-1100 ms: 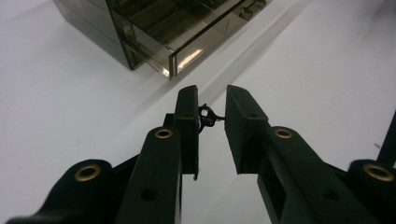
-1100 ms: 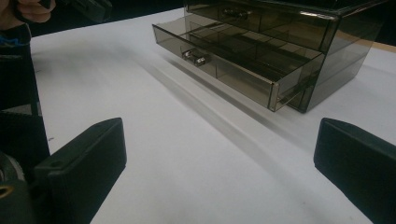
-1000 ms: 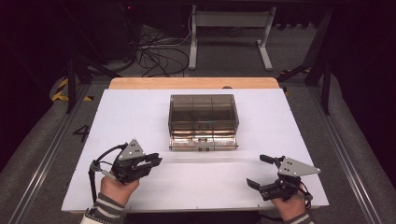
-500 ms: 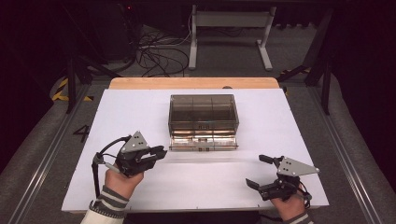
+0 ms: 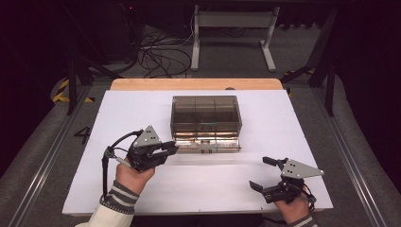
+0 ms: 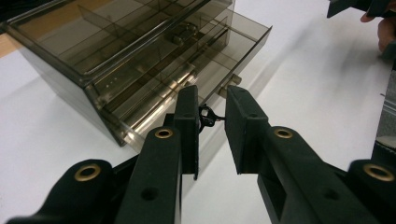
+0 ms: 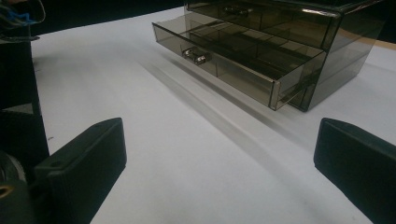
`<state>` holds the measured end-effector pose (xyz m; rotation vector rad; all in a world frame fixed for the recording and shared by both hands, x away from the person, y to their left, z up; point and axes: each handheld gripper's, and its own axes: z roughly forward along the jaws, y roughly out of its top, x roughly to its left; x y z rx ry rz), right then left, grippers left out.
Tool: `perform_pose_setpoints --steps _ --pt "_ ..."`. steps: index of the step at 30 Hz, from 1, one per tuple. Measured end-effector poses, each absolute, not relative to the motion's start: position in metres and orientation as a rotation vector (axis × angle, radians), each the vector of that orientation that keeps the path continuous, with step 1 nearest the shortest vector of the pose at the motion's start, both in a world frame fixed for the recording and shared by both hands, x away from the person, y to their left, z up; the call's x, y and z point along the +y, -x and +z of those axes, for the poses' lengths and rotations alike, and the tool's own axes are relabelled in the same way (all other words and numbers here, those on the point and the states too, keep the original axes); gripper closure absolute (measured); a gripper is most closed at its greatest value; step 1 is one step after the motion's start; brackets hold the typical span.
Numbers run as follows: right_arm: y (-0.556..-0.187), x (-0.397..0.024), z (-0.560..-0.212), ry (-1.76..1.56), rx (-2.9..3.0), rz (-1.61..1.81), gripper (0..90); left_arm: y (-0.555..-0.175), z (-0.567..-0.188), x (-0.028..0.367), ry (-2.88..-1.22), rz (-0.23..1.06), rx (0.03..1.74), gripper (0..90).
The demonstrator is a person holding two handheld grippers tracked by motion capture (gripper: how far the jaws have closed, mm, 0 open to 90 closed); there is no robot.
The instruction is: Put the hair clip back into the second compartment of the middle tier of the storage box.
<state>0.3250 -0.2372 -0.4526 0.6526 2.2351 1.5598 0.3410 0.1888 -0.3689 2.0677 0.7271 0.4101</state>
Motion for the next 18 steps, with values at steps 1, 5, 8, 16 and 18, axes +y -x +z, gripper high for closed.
perform_pose_setpoints --steps 1,5,8,16,18 --pt "-0.325 -0.237 -0.452 -0.653 2.237 1.56 2.9 -0.342 -0.368 0.187 -2.072 0.415 0.723 75.7" --pt "-0.325 -0.238 -0.452 -0.65 2.235 1.561 2.9 -0.346 -0.366 0.18 -2.079 0.409 0.709 75.7" --pt "-0.324 -0.238 -0.452 -0.649 2.233 1.561 2.9 -0.349 -0.365 0.173 -2.085 0.4 0.699 75.8" --pt "-0.324 -0.238 -0.452 -0.647 2.237 1.56 2.9 -0.359 -0.365 0.159 -2.094 0.389 0.684 75.7" --pt "-0.324 -0.238 -0.452 -0.647 2.234 1.56 2.9 -0.362 -0.366 0.156 -2.095 0.385 0.682 75.7"
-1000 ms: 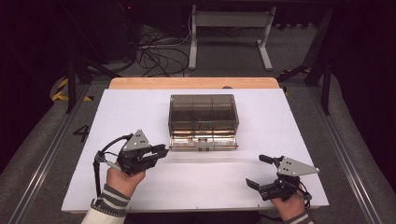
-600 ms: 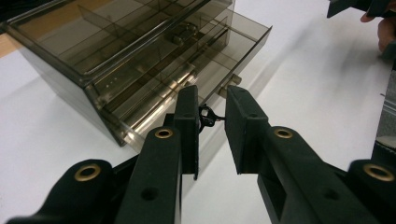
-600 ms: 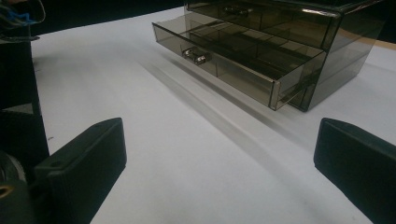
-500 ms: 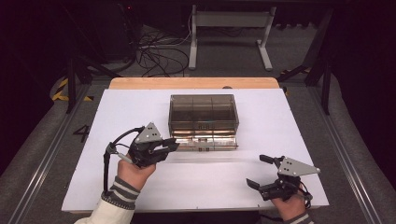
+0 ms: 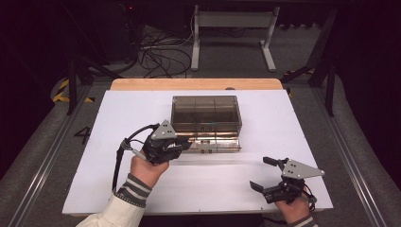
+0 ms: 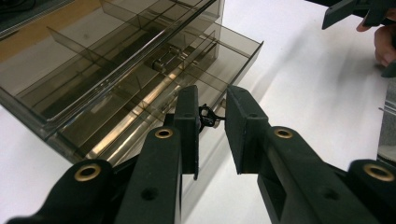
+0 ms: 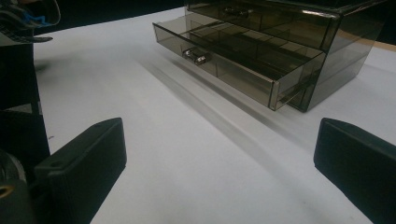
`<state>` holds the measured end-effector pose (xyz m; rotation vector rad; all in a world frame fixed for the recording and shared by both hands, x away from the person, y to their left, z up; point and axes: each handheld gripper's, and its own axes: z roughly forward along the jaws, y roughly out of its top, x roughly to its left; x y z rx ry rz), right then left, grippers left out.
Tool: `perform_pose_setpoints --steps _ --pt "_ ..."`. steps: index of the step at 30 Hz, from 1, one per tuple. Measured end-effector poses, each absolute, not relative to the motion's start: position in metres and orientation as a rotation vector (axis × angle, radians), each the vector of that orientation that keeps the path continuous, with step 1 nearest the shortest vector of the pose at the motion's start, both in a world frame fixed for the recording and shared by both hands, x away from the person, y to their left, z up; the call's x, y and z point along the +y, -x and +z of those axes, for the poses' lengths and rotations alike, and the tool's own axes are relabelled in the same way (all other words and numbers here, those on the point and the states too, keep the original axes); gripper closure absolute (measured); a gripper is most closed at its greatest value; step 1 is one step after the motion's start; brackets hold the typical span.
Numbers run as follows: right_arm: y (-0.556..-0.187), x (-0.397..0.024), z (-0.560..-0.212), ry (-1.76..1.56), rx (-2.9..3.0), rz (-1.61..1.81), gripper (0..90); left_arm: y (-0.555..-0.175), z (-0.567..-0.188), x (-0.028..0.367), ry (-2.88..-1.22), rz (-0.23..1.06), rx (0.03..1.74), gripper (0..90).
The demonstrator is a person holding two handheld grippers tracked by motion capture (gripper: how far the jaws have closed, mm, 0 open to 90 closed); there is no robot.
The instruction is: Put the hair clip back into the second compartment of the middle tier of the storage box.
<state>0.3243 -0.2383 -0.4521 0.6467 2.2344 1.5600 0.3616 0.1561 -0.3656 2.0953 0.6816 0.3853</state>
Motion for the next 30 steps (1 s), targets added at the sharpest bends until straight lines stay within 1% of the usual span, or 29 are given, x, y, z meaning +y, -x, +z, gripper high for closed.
perform_pose_setpoints --steps 19,30 --pt "-0.324 -0.239 -0.452 -0.652 2.235 1.558 2.9 -0.383 -0.373 0.132 -2.121 0.373 0.686 75.7" --pt "-0.324 -0.24 -0.452 -0.649 2.234 1.56 2.9 -0.396 -0.382 0.121 -2.109 0.353 0.721 75.7"
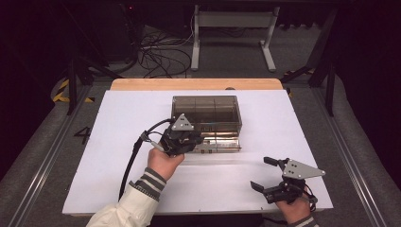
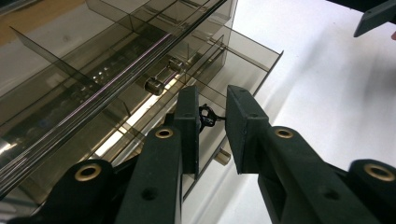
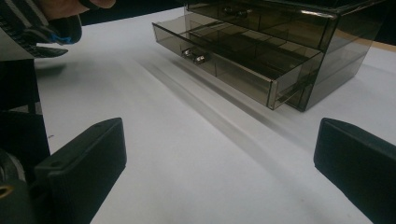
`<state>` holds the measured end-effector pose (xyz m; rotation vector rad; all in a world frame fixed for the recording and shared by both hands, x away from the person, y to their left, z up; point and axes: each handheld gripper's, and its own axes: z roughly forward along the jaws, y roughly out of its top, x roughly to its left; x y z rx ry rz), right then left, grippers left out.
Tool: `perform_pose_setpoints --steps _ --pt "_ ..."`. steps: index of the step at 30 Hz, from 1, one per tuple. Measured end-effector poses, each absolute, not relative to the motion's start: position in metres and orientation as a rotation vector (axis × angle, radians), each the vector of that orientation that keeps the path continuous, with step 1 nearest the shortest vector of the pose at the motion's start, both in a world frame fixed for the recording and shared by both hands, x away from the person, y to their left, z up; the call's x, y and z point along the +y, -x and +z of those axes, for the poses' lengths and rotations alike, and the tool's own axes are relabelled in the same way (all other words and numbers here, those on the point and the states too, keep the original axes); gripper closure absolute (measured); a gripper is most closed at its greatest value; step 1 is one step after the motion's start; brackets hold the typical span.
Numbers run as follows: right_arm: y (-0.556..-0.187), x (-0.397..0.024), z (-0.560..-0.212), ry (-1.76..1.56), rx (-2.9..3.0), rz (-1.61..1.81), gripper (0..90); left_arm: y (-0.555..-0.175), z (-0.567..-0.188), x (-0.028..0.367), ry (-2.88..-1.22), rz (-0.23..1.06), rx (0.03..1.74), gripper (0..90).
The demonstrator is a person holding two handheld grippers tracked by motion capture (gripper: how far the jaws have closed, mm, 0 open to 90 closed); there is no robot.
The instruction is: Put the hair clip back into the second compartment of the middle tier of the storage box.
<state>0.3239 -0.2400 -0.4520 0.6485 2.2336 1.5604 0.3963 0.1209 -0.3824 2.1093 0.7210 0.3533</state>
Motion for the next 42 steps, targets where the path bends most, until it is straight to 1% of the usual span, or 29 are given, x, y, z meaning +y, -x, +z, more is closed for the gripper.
perform_pose_setpoints --steps 7,18,23,30,42 --pt "-0.324 -0.24 -0.452 -0.648 2.235 1.558 2.9 -0.402 -0.387 0.114 -2.118 0.375 0.731 75.7" --pt "-0.324 -0.24 -0.452 -0.649 2.236 1.56 2.9 -0.408 -0.392 0.108 -2.115 0.363 0.746 75.7" --pt "-0.324 -0.24 -0.452 -0.647 2.235 1.562 2.9 -0.407 -0.397 0.108 -2.103 0.398 0.75 75.6" --pt "-0.324 -0.241 -0.452 -0.646 2.235 1.562 2.9 -0.413 -0.41 0.106 -2.115 0.382 0.781 75.6" --pt "-0.324 -0.241 -0.452 -0.645 2.236 1.562 2.9 -0.42 -0.42 0.102 -2.146 0.366 0.811 75.5"
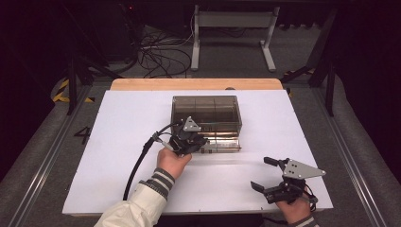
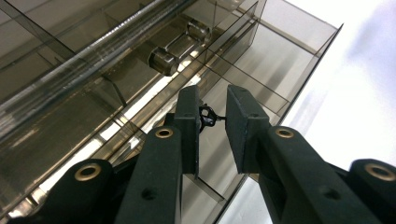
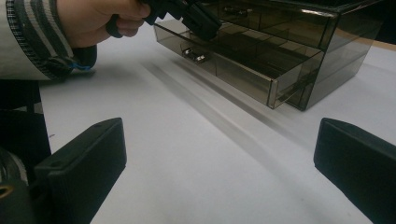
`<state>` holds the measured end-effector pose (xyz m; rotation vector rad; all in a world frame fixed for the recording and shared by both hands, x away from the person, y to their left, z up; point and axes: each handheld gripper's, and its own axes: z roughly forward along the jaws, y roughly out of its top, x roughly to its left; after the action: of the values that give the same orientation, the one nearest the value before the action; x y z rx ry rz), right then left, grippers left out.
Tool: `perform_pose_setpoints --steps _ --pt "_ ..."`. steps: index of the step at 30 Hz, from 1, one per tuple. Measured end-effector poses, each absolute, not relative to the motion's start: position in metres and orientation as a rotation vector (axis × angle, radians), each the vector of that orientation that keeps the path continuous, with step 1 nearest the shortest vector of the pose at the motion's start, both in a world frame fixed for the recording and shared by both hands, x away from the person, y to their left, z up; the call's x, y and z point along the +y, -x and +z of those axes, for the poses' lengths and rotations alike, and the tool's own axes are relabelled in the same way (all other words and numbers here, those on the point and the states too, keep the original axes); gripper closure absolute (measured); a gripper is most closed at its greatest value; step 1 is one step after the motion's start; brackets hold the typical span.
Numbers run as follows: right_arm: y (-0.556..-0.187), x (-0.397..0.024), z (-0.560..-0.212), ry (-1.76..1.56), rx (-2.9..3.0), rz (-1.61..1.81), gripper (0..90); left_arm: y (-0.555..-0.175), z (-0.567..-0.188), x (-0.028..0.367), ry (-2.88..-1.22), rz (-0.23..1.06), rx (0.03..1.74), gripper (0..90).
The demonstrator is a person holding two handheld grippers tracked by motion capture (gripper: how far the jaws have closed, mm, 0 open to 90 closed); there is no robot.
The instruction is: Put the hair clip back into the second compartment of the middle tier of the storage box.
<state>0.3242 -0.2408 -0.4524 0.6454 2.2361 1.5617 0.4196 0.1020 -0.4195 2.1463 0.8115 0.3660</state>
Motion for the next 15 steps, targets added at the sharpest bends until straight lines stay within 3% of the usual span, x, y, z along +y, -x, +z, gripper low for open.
perform_pose_setpoints --steps 15 --pt "-0.3234 -0.2407 -0.4519 -0.644 2.237 1.561 2.9 -0.4231 -0.4256 0.098 -2.178 0.364 0.827 75.5"
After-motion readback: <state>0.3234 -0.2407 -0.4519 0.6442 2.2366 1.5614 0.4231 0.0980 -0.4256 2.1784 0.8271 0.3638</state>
